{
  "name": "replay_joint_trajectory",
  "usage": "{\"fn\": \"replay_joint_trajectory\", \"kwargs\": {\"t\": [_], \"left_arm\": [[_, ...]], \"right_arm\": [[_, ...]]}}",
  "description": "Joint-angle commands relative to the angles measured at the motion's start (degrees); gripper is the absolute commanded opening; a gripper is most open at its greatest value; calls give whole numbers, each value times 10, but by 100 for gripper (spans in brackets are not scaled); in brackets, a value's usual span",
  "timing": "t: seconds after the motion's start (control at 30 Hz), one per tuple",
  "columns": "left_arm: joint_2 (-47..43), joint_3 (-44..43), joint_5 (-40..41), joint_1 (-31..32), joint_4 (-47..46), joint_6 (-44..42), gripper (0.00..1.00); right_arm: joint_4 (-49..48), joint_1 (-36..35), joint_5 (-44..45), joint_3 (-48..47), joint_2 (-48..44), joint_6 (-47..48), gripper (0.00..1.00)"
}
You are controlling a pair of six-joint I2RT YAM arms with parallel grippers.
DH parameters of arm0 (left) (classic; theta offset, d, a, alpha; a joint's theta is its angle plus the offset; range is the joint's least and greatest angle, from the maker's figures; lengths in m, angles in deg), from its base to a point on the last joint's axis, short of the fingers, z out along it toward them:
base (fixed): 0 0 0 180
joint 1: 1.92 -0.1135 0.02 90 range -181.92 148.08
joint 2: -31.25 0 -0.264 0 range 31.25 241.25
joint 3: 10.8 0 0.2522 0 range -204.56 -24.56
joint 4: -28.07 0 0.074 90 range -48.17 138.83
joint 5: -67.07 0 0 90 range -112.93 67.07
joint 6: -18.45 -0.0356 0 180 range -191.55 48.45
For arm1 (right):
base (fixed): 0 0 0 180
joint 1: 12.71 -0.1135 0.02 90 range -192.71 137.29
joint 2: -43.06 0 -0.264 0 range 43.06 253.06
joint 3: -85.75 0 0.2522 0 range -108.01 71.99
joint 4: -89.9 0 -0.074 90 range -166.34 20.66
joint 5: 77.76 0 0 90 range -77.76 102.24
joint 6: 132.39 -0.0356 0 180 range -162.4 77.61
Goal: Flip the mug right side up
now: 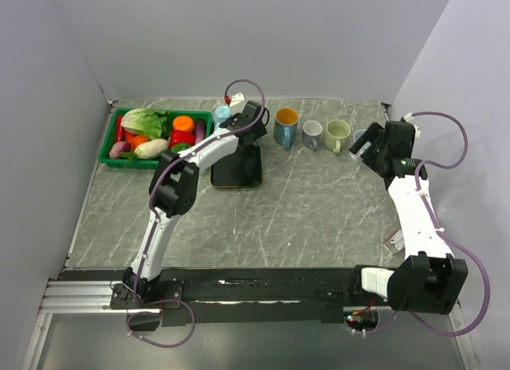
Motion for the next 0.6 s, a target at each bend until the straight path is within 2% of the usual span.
{"fn": "replay_joint_trajectory", "kwargs": {"t": [0.0,0.33,0.4,0.47,0.57], "left_arm": [[10,-2,13,-8,-32,-17,57],[8,13,14,-8,-35,-42,51],[9,16,12,-8,-35,-46,46],[8,19,12,-8,-34,-46,37],[2,32,14,-9,-31,-46,30]], "right_arm": [[15,-3,11,-23,-9,16,96],[11,-3,6,-14,-16,6,95],[12,-2,7,-12,-17,5,95],[11,-2,7,-10,-20,5,95],[12,-3,9,-6,-23,1,95]]}}
